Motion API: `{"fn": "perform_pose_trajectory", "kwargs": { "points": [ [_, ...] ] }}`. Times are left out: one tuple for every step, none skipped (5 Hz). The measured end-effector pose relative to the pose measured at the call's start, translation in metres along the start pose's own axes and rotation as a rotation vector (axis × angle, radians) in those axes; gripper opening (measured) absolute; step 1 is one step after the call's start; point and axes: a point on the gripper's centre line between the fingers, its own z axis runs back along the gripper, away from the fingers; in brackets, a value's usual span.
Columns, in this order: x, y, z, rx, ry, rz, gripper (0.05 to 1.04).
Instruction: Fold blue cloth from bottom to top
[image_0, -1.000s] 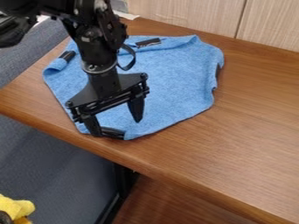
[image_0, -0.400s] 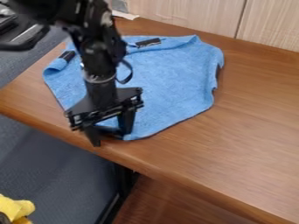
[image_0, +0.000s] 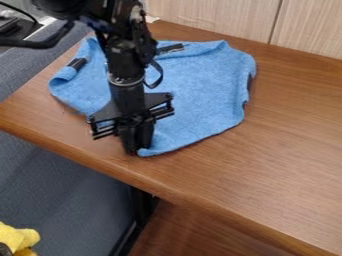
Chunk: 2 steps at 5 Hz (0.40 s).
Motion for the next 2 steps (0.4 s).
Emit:
{"fn": "perform_pose_trajectory", "kwargs": {
  "points": [
    [-0.0008, -0.0007, 0.0012, -0.008, 0.002, -0.015, 0.1],
    [-0.006, 0.002, 0.0025, -0.015, 0.012, -0.033, 0.083]
  ]
}}
